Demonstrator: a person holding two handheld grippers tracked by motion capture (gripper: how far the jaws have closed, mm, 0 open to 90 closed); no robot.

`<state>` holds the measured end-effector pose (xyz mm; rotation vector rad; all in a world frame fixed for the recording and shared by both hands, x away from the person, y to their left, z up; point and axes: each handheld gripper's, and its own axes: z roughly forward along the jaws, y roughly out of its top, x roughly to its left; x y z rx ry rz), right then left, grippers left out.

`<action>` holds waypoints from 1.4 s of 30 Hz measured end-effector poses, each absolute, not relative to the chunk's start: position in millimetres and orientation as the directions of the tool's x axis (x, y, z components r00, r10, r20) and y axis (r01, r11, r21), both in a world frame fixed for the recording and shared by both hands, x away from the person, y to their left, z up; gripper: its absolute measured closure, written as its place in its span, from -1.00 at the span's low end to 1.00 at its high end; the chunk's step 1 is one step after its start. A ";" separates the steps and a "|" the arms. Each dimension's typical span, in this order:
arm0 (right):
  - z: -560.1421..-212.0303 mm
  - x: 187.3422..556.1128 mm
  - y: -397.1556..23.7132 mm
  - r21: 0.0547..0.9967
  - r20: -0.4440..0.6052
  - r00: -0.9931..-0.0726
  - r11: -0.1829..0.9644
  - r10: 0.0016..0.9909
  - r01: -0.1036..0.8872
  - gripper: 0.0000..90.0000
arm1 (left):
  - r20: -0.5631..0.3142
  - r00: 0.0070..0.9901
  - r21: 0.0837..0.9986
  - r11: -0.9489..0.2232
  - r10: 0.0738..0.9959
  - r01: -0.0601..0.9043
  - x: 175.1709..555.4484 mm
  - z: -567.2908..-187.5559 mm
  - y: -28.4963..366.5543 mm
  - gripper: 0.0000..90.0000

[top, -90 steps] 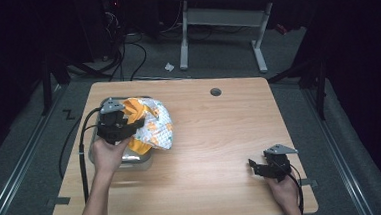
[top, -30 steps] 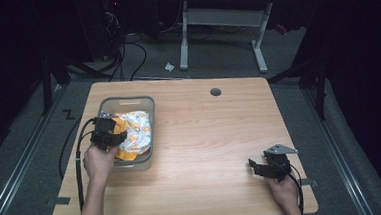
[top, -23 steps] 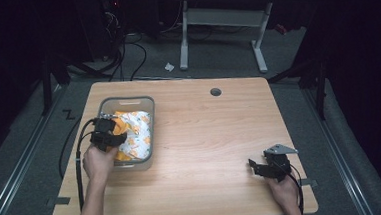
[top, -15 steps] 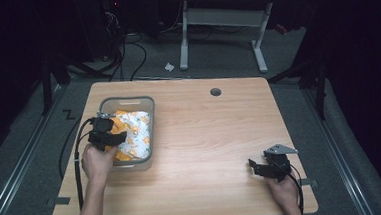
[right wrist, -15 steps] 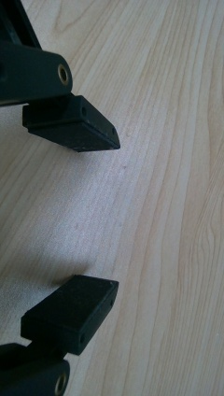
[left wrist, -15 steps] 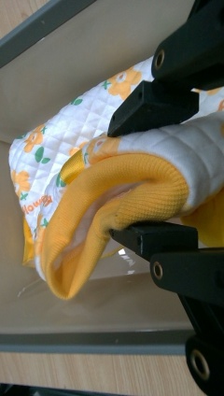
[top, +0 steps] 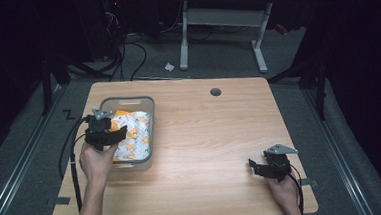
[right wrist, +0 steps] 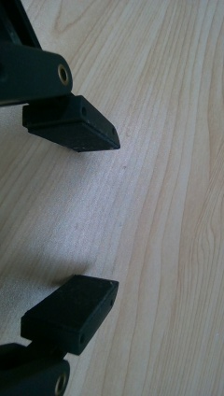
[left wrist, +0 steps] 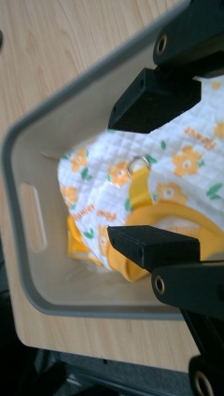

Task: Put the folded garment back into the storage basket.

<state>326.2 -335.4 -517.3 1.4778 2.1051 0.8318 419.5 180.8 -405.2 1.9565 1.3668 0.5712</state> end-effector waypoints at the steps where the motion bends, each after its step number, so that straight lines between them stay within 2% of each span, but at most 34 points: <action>1: -517.3 326.2 -335.4 0.689 -0.010 -0.336 0.250 0.942 0.681 -0.39 | -0.025 0.361 0.739 -0.226 0.932 0.635 418.4 -403.7 179.0 -0.07; 12: -517.3 326.2 -335.4 0.689 -0.009 -0.336 0.250 0.942 0.681 -0.39 | -0.044 0.446 0.777 -0.250 0.894 0.578 404.7 -392.8 155.4 -0.08; 42: -517.3 326.2 -335.4 0.689 -0.010 -0.335 0.250 0.942 0.681 -0.39 | -0.074 0.539 0.809 -0.266 0.839 0.525 383.4 -389.2 122.6 -0.10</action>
